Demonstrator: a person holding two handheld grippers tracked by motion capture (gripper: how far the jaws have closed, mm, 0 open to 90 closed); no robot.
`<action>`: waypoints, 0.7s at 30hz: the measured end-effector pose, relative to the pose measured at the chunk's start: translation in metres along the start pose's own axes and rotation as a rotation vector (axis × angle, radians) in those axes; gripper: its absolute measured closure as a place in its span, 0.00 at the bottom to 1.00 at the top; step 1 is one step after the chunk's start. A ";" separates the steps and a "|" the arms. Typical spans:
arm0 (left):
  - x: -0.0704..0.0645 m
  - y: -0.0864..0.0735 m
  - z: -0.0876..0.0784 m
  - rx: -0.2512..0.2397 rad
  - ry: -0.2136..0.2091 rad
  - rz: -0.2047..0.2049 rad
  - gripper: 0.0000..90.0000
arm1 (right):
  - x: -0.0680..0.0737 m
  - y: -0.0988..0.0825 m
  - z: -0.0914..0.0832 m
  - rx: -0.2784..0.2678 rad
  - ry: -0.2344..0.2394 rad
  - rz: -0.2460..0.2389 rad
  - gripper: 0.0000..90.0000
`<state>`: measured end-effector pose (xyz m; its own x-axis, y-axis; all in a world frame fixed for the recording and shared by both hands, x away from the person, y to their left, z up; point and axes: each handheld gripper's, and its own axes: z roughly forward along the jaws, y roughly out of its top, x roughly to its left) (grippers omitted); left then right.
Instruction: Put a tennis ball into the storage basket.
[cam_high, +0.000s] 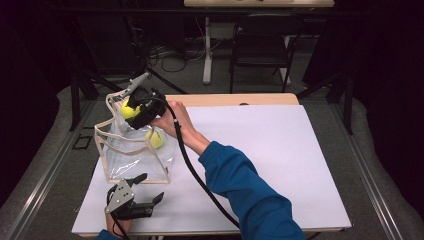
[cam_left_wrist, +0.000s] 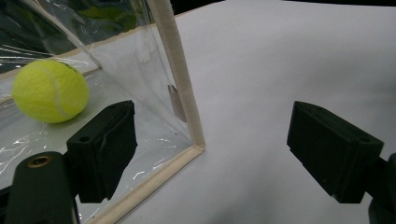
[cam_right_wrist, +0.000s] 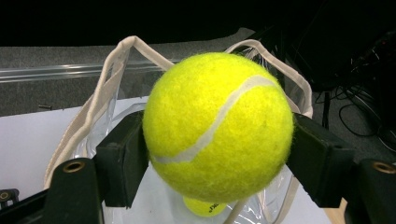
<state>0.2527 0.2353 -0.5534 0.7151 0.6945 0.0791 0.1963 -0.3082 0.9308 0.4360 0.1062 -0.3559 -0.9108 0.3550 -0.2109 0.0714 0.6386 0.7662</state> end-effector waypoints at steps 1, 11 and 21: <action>0.000 0.000 0.000 -0.001 -0.002 -0.001 0.18 | 0.000 0.000 0.001 0.000 0.000 0.001 0.29; 0.000 0.000 0.000 0.000 -0.002 0.000 0.18 | 0.003 0.000 0.006 0.018 0.005 -0.010 0.29; 0.000 0.000 -0.001 -0.002 -0.001 0.000 0.18 | 0.006 0.000 0.013 0.040 0.006 -0.015 0.29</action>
<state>0.2521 0.2357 -0.5527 0.7160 0.6937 0.0790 0.1945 -0.3069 0.9316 0.4358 0.1171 -0.3647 -0.9142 0.3412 -0.2185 0.0739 0.6707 0.7380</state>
